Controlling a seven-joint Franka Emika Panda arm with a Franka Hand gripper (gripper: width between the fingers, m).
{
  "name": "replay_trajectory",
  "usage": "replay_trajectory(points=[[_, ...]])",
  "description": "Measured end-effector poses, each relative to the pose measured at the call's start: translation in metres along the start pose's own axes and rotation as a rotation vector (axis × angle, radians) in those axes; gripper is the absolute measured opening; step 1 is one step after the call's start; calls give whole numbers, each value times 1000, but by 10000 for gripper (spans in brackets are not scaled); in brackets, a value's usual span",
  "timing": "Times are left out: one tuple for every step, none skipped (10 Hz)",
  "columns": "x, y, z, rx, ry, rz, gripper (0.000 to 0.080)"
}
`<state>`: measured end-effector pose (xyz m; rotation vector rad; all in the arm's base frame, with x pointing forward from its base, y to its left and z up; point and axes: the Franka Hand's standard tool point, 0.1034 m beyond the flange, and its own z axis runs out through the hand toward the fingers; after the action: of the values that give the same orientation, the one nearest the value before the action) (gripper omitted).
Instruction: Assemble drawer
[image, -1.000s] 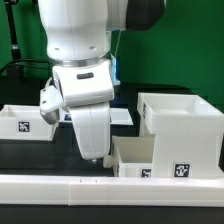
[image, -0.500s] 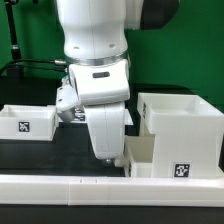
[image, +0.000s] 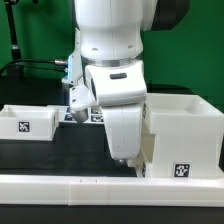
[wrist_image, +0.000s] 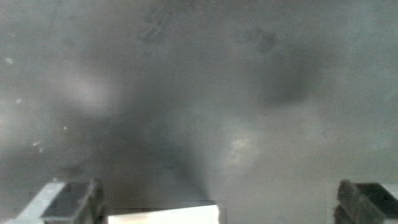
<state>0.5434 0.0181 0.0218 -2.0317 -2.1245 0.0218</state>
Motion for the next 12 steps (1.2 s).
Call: replay_trajectory(points=[[-3, -2, -1, 1, 0, 5, 649], [-9, -7, 0, 6, -2, 15, 649], [-15, -18, -1, 14, -6, 25, 649], [-18, -29, -1, 19, -8, 31, 649], [-21, -39, -2, 23, -11, 34, 649], [-24, -49, -3, 29, -13, 41, 649], [-26, -56, -5, 26, -17, 46, 649], [-28, -64, -7, 17, -21, 51, 649], [-30, -71, -6, 22, -22, 55, 649], [-32, -72, -5, 25, -20, 59, 649], [-32, -72, -5, 25, -20, 60, 649], [-33, -72, -5, 25, -20, 60, 649]])
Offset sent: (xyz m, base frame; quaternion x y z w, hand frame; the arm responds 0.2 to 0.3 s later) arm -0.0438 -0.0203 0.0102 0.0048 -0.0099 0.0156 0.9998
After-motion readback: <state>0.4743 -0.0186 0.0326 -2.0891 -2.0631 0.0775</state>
